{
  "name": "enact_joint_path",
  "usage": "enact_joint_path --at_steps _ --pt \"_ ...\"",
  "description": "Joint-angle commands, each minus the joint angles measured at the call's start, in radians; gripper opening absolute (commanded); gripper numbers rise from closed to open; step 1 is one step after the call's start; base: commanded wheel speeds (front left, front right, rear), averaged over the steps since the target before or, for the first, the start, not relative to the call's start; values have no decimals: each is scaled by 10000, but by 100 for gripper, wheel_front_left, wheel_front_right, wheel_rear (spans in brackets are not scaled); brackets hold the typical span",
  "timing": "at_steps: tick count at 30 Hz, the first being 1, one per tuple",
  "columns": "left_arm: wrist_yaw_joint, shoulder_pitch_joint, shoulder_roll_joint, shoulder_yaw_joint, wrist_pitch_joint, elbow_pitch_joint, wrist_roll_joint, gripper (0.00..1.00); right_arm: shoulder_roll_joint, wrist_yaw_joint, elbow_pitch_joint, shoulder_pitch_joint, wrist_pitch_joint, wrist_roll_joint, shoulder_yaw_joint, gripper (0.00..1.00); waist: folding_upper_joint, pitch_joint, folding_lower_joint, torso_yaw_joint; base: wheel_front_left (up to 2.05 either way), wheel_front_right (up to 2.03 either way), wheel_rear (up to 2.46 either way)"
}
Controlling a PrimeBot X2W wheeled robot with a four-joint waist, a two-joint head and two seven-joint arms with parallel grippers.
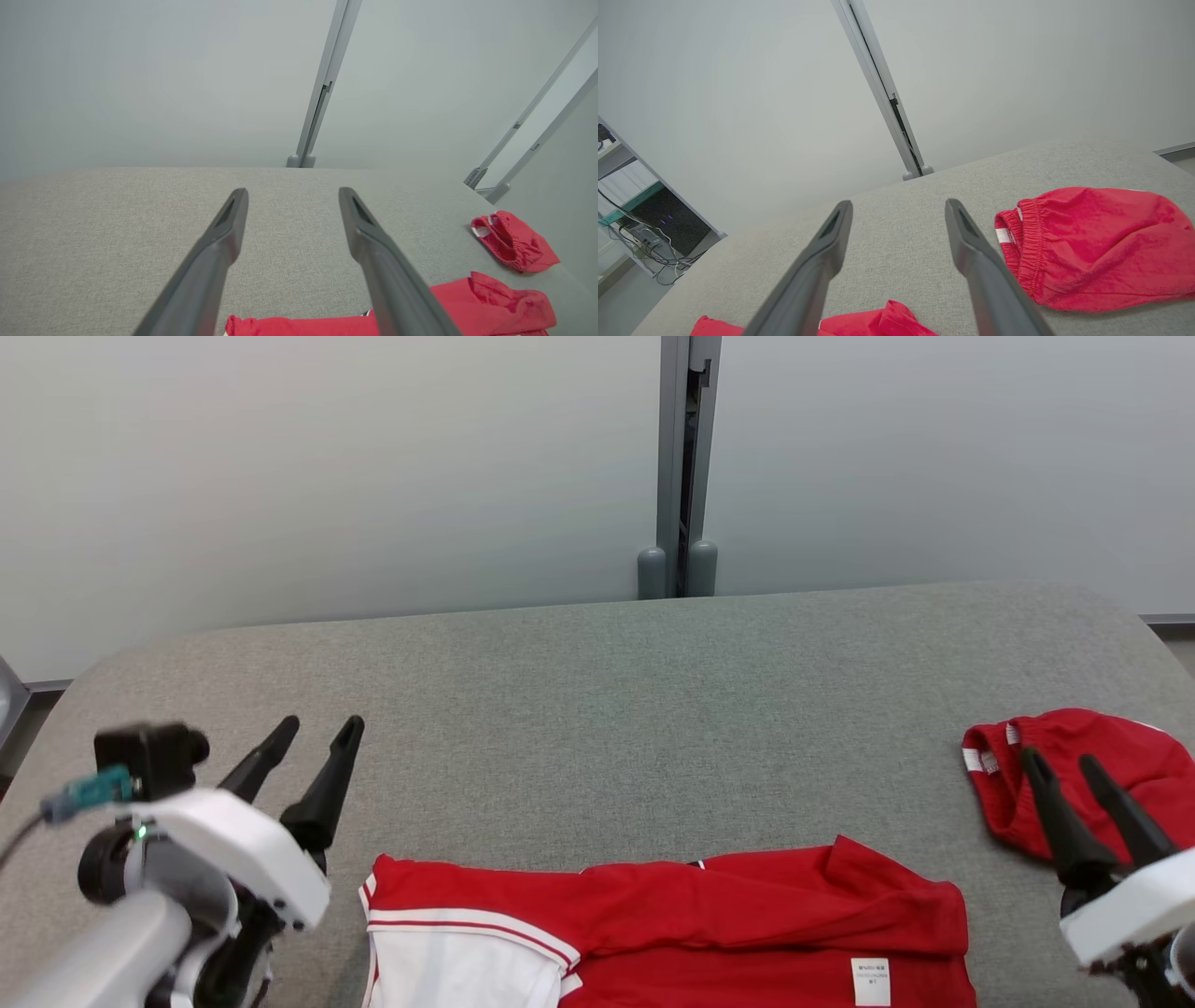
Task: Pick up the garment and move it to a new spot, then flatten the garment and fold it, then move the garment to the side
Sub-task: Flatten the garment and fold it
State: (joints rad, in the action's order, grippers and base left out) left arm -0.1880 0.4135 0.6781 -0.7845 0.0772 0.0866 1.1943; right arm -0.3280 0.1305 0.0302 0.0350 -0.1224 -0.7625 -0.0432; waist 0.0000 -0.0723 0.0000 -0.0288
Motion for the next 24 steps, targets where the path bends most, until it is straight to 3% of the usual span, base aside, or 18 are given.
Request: enact_joint_path --at_steps 1,5,10,13,17,24 --pt "-152 -226 11 90 343 -99 -158 100 44 9 -129 -207 167 171 69 100 0 -1 0 8 0 0 0" --pt "-876 -1174 -212 397 1591 -484 -693 100 543 9 -536 -1012 724 693 316 100 0 4 0 57 0 0 0" --pt "-1553 -2385 -980 1724 1880 -1213 -1895 100 1008 9 -557 -1804 1176 1149 322 100 0 -3 0 109 0 0 0" --pt "-1490 -3237 -1562 2354 1878 -1453 -2811 100 1256 9 -319 -2100 1352 1272 429 100 0 -22 0 167 0 0 0" --pt "-1088 -3902 -2282 2871 1884 -1511 -3516 100 1426 9 142 -2254 1303 1345 508 100 0 -30 0 350 0 0 0" --pt "-418 -4039 -2806 3110 1884 -1193 -4079 100 1757 9 1148 -1821 291 1239 878 100 0 -18 0 589 0 0 0"
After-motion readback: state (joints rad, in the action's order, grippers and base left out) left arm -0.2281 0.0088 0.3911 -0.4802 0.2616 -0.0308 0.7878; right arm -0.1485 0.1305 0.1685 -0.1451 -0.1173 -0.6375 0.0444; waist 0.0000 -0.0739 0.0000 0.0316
